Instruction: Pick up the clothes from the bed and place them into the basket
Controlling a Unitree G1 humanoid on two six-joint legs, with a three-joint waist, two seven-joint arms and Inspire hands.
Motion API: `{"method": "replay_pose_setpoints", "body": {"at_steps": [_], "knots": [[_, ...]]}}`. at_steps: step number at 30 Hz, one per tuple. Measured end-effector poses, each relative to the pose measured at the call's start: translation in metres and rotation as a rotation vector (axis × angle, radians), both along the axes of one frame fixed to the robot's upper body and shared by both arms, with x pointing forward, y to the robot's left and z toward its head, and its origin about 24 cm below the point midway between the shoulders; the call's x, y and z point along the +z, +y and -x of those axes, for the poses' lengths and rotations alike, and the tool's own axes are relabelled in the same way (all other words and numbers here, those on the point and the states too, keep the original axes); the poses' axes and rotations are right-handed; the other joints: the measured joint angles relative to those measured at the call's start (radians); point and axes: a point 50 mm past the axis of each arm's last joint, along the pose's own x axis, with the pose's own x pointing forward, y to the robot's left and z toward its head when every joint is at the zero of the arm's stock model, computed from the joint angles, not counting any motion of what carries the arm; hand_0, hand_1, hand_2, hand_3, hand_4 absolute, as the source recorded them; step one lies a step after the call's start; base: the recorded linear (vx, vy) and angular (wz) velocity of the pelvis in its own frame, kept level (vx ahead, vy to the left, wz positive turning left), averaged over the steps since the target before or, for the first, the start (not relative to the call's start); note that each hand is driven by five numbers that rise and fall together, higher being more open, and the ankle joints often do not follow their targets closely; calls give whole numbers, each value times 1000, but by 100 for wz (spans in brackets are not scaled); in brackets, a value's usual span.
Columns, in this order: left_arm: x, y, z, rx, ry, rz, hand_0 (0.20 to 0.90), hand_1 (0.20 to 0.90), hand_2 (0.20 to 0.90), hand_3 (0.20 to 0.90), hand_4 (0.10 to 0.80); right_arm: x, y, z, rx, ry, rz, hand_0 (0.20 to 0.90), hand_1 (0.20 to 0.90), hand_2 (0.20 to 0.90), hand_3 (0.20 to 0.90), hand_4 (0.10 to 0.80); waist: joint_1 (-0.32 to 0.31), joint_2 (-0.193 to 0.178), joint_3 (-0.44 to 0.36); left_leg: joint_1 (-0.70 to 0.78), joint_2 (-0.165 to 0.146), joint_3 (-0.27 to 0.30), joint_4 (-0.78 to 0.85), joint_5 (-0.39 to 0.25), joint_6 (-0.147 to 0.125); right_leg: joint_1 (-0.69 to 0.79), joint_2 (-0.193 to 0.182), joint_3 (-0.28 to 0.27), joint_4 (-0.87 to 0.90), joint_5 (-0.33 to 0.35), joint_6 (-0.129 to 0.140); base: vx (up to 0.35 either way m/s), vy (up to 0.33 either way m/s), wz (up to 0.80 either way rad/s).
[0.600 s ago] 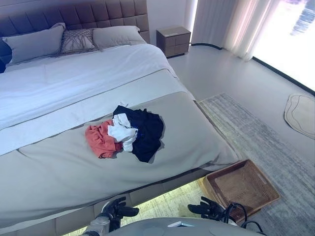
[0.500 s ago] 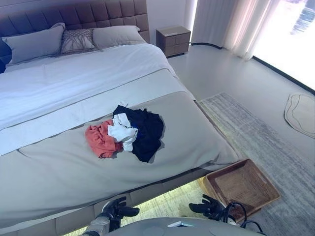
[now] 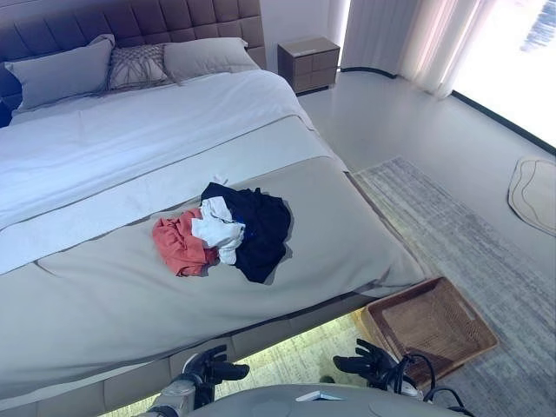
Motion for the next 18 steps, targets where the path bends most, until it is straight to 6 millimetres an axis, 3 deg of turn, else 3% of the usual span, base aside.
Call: {"method": "replay_pose_setpoints", "body": {"at_steps": [5,10,13,15,16,17,18], "knots": [[1,-1,-3,-2,3,-3,900,900,900,900,800,4,2,-11,129,-29,24,900,900,900,900,800,14,0,6,1,3,-17,0,2,-1,13,0,-22,-1,0,0,54,-77,11],[3,0,-9,-5,-25,-4,900,900,900,900,800,29,-6,-60,258,-211,150,900,900,900,900,800,54,-9,16,-1,9,-44,0,7,-4,23,2,-44,-1,-3,4,68,-88,15],[5,7,-10,-3,-42,-22,900,900,900,900,800,81,-18,-127,366,-421,304,900,900,900,900,800,54,-20,31,0,6,-59,2,15,-7,33,4,-53,0,-5,6,70,-21,15],[7,13,-11,-14,-48,-34,900,900,900,900,800,113,-25,-160,405,-510,372,900,900,900,900,800,59,-28,46,-21,3,-61,43,9,-8,32,1,-54,4,-8,10,-20,52,8],[8,20,-12,-28,-50,-46,900,900,900,900,800,152,-38,-192,420,-615,471,900,900,900,900,800,62,-40,63,-55,-2,-80,84,8,-9,31,-6,-67,5,-5,7,-72,80,24],[10,21,-18,-44,-63,-51,900,900,900,900,800,170,-45,-204,424,-654,521,900,900,900,900,800,61,-43,74,-69,-5,-94,100,7,-10,29,-9,-78,5,-5,7,-87,121,40],[12,23,-22,-59,-72,-56,900,900,900,900,800,205,-55,-226,412,-723,620,900,900,900,900,800,66,-42,95,-81,-5,-109,103,6,-11,14,-12,-91,19,-5,6,-46,125,30]]}}
